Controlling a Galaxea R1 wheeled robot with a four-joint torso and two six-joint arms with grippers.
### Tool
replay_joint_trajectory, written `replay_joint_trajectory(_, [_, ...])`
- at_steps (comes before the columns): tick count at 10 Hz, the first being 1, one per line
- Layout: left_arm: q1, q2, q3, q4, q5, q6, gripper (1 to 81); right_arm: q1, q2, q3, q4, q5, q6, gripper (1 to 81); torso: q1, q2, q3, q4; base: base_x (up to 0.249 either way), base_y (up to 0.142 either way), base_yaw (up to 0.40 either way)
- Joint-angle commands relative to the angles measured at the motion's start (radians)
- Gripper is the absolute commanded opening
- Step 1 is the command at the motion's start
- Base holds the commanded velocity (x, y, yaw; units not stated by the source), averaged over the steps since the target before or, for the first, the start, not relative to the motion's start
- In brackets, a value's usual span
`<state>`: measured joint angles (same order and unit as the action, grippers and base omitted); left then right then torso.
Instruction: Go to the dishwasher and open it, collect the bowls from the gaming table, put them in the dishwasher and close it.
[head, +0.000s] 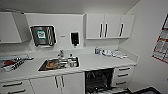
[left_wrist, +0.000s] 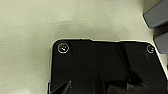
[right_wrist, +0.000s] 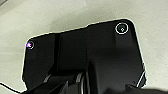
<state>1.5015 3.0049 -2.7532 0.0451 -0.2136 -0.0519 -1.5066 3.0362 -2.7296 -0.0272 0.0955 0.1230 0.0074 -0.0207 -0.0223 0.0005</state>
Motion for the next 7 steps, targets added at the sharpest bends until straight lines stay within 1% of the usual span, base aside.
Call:
replay_joint_trajectory(1, [-0.053,-0.004,-0.01,0.009,0.039,0.006,81.1,0.055,0.0,-0.001,-0.01,-0.05,-0.002,81.1,0.0,0.0,0.0,0.0,0.0,0.0,0.296])
replay_joint_trajectory(4, [-0.056,-0.004,-0.01,0.009,0.039,0.006,81.1,0.055,0.005,-0.001,-0.01,-0.048,-0.002,81.1,0.0,0.0,0.0,0.0,0.0,0.0,0.307])
replay_joint_trajectory(7, [-0.057,-0.003,-0.01,0.006,0.039,0.004,81.1,0.055,0.008,-0.001,-0.01,-0.05,-0.002,81.1,0.0,0.0,0.0,0.0,0.0,0.0,0.345])
